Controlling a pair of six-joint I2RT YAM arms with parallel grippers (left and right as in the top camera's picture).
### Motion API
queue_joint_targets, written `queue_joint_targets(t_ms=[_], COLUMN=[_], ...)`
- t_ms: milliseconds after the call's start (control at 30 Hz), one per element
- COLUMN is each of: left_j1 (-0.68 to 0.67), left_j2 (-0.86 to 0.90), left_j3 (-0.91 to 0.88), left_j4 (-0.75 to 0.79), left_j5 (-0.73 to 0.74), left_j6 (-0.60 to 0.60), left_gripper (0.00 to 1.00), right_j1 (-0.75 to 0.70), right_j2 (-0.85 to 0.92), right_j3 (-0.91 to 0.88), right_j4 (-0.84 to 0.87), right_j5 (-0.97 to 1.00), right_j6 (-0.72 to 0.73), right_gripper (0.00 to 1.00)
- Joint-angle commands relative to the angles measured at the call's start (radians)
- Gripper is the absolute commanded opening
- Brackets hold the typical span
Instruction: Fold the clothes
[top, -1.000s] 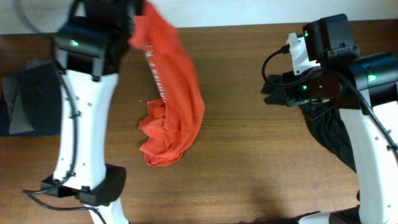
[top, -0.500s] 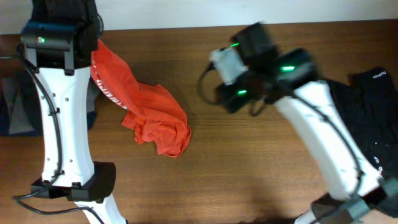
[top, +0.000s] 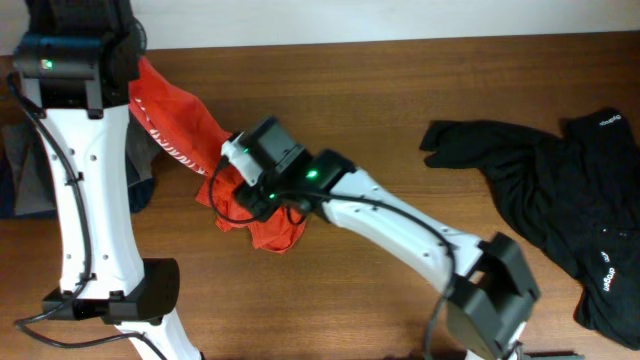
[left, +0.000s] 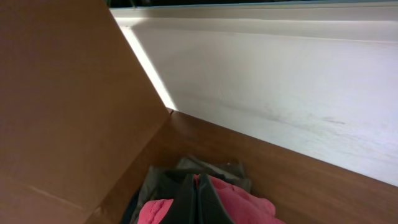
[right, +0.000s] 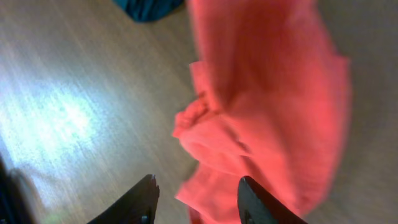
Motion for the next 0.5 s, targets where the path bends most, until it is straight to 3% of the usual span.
queue_joint_targets(t_ms=[0,200,467], left_j1=[0.038,0.043,0.043], left_j2=[-0.032,-0.032,-0.032], left_j3=[0.009,0.009,0.009], left_j4=[-0.001,-0.002,-0.005], left_j5=[0.038,0.038,0.083], left_j6=[-0.010,-0.010,-0.010], left_gripper=[0.00,0.01,0.01], right_j1=[0.018,0.020,0.021], right_j2=[0.082,0.197,0.257], right_j3=[-0.011,-0.011,-0.011], right_j4=[0.041,0.134,0.159], right_j5=[0.018,0.018,0.029], right_j6=[0.105,0.198,0.223], right_gripper=[0.52,0.59,0.60])
